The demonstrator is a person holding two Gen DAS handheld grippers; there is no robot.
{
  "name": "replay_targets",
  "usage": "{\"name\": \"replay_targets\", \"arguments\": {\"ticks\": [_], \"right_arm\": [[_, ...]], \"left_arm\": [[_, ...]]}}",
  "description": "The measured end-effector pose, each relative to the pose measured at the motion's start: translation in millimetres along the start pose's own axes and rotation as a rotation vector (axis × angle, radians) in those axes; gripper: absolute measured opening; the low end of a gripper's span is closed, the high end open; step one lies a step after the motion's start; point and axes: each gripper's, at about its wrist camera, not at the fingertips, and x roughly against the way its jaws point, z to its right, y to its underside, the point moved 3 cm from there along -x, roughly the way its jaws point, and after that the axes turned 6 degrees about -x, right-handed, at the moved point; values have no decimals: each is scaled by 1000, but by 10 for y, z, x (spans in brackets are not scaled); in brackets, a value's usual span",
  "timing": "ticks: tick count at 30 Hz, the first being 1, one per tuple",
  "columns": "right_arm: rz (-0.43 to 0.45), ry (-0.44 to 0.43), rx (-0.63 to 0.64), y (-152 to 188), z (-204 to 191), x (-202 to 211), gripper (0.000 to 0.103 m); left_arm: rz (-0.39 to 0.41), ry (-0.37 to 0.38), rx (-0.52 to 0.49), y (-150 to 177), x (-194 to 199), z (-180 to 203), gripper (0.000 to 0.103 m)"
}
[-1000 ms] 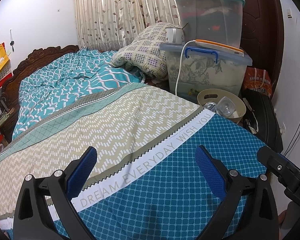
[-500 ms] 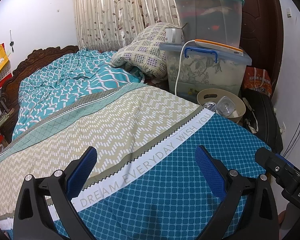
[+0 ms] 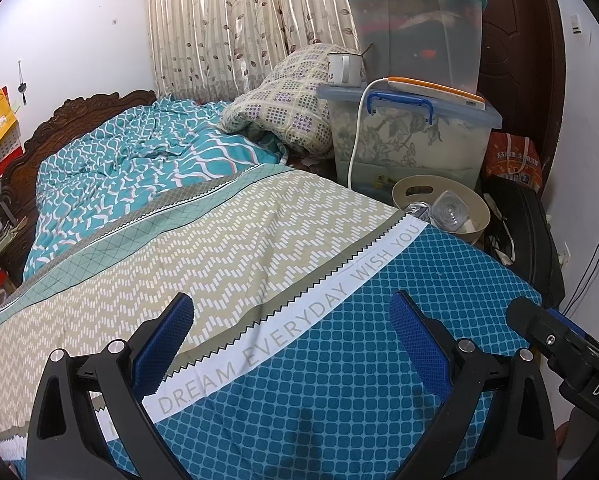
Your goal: Collect trash
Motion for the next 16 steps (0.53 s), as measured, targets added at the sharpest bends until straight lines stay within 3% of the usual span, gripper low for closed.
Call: {"name": "replay_targets", "arguments": {"ticks": [16], "right_arm": [[-4, 3, -2, 14, 46, -16, 100]], "left_arm": [[0, 20, -2, 45, -7, -54, 94]]}}
